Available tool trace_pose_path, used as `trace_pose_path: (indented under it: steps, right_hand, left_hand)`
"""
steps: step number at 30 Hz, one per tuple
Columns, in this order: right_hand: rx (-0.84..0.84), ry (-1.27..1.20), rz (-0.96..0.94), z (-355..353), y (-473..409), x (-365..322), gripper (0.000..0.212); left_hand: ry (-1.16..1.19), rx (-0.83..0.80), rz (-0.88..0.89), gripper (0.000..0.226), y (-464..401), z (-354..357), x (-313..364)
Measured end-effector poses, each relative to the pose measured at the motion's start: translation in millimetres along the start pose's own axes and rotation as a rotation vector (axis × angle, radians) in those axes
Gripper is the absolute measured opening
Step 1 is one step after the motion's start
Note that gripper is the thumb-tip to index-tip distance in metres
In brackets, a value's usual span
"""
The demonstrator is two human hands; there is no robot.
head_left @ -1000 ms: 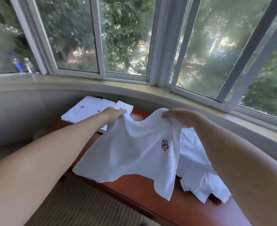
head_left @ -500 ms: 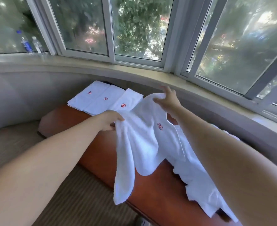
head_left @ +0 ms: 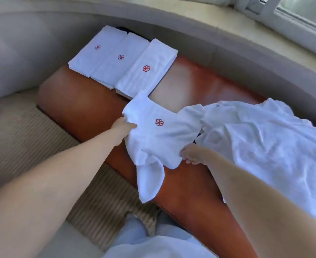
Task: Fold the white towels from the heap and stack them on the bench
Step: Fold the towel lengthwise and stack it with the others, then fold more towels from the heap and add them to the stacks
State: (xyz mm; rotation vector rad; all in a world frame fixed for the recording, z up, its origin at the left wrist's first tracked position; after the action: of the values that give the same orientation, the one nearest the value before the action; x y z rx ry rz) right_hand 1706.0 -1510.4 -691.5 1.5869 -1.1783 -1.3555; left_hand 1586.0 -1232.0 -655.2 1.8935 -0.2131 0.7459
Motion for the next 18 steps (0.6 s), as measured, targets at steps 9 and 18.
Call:
trace_pose_path:
  steps: [9,18]
  right_hand:
    - [-0.082,-0.800,0.244,92,-53,57,0.059]
    - [0.271,-1.141,0.003,74,-42,38,0.023]
  left_hand:
    - [0.055,-0.129,0.004,0.046,-28,3,-42]
    - [-0.032,-0.148,0.193,0.014,-10,-30,-22]
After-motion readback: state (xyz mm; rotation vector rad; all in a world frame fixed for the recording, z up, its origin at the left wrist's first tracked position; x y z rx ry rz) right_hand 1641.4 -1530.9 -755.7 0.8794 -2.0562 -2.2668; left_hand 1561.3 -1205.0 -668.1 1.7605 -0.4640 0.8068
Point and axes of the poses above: each hand's wrist, its own y-axis away from the middle knuckle, its own z-axis out of the palm, x = y × z, the point moved 9 cm from there along -y, towards the middle knuckle, and after that the axes turned 8 degrees about -x, right-handed, at the moved point
